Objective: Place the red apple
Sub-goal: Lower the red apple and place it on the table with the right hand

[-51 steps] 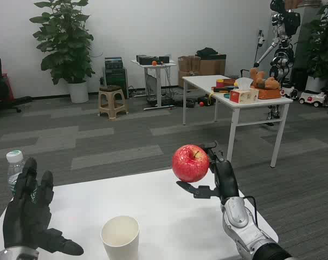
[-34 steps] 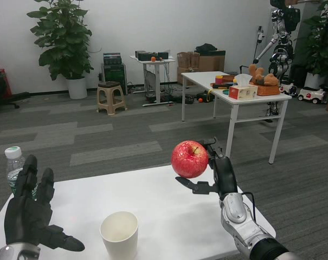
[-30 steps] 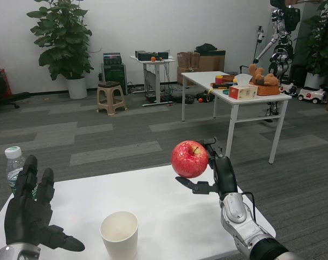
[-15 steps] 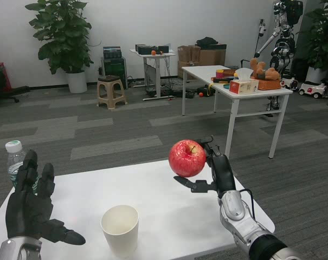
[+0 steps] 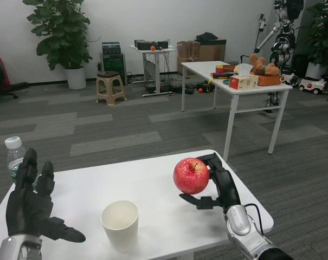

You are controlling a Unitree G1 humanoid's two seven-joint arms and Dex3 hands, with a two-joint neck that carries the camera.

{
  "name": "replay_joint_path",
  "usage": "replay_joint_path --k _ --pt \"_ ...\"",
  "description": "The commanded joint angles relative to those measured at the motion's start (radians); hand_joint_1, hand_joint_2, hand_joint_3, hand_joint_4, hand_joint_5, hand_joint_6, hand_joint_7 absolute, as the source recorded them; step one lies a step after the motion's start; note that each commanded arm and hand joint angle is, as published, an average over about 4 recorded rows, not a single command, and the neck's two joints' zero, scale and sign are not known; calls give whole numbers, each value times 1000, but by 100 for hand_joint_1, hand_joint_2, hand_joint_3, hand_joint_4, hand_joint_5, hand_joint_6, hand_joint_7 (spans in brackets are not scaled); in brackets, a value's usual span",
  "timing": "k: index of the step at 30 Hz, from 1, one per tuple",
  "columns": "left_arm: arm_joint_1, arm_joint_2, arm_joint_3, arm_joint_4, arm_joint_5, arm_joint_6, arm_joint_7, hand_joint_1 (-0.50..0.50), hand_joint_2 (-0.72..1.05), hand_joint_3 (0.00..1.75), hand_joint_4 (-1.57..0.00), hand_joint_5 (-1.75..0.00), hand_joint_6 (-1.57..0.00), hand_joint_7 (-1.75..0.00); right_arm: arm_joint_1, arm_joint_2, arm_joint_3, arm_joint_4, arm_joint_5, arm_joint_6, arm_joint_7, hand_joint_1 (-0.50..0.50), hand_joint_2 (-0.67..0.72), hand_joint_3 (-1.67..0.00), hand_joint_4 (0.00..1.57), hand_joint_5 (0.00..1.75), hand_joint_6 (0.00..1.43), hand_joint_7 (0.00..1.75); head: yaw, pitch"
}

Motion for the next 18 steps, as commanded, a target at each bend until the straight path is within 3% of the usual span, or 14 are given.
replay_joint_path --k 1,4,8,18 --pt "10 8 5 -1 -5 -8 -3 -48 -55 9 0 -5 0 0 22 -12 -2 29 -8 1 6 -33 -54 -85 20 145 74 168 -1 -3" --pt "10 8 5 0 -5 -7 -3 -48 -55 9 0 0 0 0 29 -10 -1 51 -15 4 12 -33 -54 -87 20 145 74 168 -1 -4" --pt "10 9 4 1 -5 -7 -3 -48 -55 4 0 -8 0 0 33 -7 8 81 -22 4 20 -33 -54 -87 20 145 74 168 -2 -10" --pt "10 9 3 2 -5 -7 -3 -48 -55 9 0 -8 0 0 39 1 26 145 -44 6 35 -33 -54 -87 17 145 74 168 -5 -17"
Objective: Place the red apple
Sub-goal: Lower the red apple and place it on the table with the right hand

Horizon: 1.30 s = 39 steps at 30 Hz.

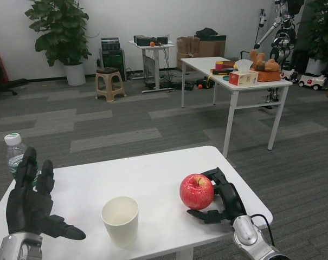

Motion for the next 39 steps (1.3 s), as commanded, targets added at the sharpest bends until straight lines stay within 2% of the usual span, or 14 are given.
replay_joint_path --k 1,6,9,16,19,21,23,25,29,32,34,39 --pt "3 9 3 3 -5 -6 -3 -48 -55 9 0 -8 0 0 7 2 10 27 -7 6 6 -33 -54 -87 17 145 74 168 0 0" --pt "3 9 1 4 -5 -6 -3 -48 -55 9 0 -8 0 0 7 4 23 34 -7 6 12 -33 -54 -87 16 145 66 168 2 9" --pt "3 9 0 4 -5 -7 -3 -48 -55 9 0 0 0 0 7 5 28 34 -7 6 12 -33 -54 -87 14 145 61 168 0 7" --pt "3 9 2 4 -5 -8 -3 -48 -55 9 0 -10 0 0 7 4 41 34 -24 13 19 -31 -54 -87 7 141 47 168 1 8" --pt "4 9 2 4 -5 -8 -3 -48 -55 9 0 -5 0 0 7 4 40 34 -41 19 23 -33 -59 -87 3 128 38 162 1 7" --pt "4 8 3 4 -5 -8 -3 -48 -55 7 0 -3 0 0 7 5 39 34 -50 21 24 -33 -60 -91 1 114 26 152 1 6" --pt "5 8 3 4 -5 -8 -3 -48 -55 7 0 -8 0 0 7 5 38 34 -57 22 24 -33 -60 -97 0 97 15 140 0 5" --pt "5 8 3 4 -5 -8 -3 -48 -55 9 0 -10 0 0 7 5 37 34 -60 22 24 -33 -60 -101 0 85 11 134 0 5" --pt "5 9 3 4 -5 -8 -3 -48 -55 9 0 -3 0 0 7 5 35 34 -64 22 24 -33 -60 -105 0 63 6 119 0 4" --pt "5 8 3 4 -5 -9 -3 -48 -55 9 0 -5 0 0 6 4 35 34 -64 22 24 -33 -60 -111 0 53 4 108 0 3" --pt "5 7 3 4 -5 -9 -3 -48 -55 9 0 0 0 0 5 3 35 34 -64 22 24 -33 -60 -111 0 48 3 101 0 3" --pt "5 7 3 4 -5 -8 -3 -48 -55 9 0 -10 0 0 5 2 33 34 -64 22 26 -33 -60 -113 0 48 3 94 -1 1"
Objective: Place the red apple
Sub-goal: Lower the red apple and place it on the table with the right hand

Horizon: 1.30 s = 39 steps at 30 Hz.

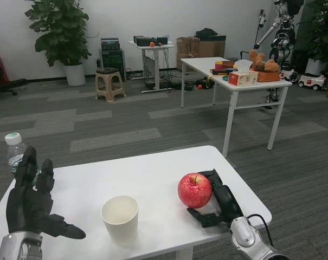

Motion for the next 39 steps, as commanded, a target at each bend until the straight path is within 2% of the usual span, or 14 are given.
replay_joint_path --k 1,5,11,14,18,21,28,31,34,36,39 --pt "5 7 3 4 -5 -9 -3 -48 -55 9 0 -10 0 0 10 1 2 17 -10 23 9 -33 -60 -115 0 48 3 93 -1 -2" --pt "5 7 3 4 -5 -9 -3 -48 -55 9 0 -8 0 0 10 0 2 17 -10 22 14 -33 -54 -119 0 46 0 87 -1 -3" --pt "5 7 3 4 -5 -8 -3 -48 -55 9 0 -10 0 0 10 -1 2 17 -10 23 25 -38 -54 -127 0 46 0 77 -2 -8" --pt "5 7 3 4 -5 -9 -3 -48 -55 9 0 -10 0 0 10 -2 2 17 -10 23 30 -38 -54 -127 0 39 0 77 -2 -10" --pt "5 7 3 4 -5 -9 -3 -48 -55 9 0 -10 0 0 10 -2 2 17 -10 23 32 -38 -54 -127 0 39 0 77 -2 -14" --pt "5 7 3 4 -5 -9 -3 -48 -55 9 0 -3 0 0 10 -2 2 17 -8 23 33 -38 -54 -127 0 39 0 77 -2 -13" --pt "5 7 3 4 -5 -8 -3 -48 -55 9 0 -8 0 0 10 -2 2 20 -7 23 34 -38 -54 -127 0 39 0 75 -2 -13" --pt "5 7 3 4 -5 -9 -3 -48 -55 7 0 -8 0 0 10 -2 2 20 -7 23 36 -41 -54 -127 0 39 1 77 -2 -13" --pt "5 7 3 4 -5 -9 -3 -48 -55 9 0 -5 0 0 10 -5 2 20 -10 23 39 -42 -54 -125 0 46 3 77 0 -17" --pt "5 7 3 4 -5 -9 -3 -48 -55 9 0 -3 0 0 9 -12 2 18 -14 22 39 -42 -54 -121 0 53 4 84 -1 -17" --pt "5 7 3 4 -5 -9 -3 -48 -55 9 0 -10 0 0 7 -25 -4 11 -33 19 39 -42 -54 -113 0 75 15 106 -1 -15"
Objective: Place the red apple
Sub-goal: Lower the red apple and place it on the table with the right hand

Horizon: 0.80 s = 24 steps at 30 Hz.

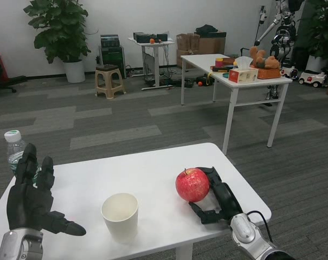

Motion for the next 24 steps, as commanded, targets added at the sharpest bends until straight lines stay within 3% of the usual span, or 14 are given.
replay_joint_path --k 1,4,10,18,24 --pt "5 7 3 4 -5 -9 -3 -48 -55 9 0 -10 0 0 6 -23 -5 8 -35 17 7 -42 -56 -111 1 90 24 119 2 1" --pt "5 7 3 4 -5 -9 -3 -48 -55 9 0 -3 0 0 5 -30 -14 -5 -50 17 8 -42 -60 -109 5 119 42 140 3 0" --pt "5 8 5 4 -5 -9 -3 -48 -55 9 0 -10 0 0 2 -42 -32 -47 -71 16 9 -42 -60 -105 9 136 46 140 5 1" --pt "11 10 7 2 -5 -10 -1 -48 -55 7 0 -8 0 0 3 -64 -91 -151 -157 27 18 -42 -60 -103 6 136 44 140 8 0" --pt "14 11 10 2 -5 -11 -1 -48 -55 9 0 -3 0 0 6 -94 -119 -239 -228 75 41 -42 -60 -103 6 136 40 140 6 -1"
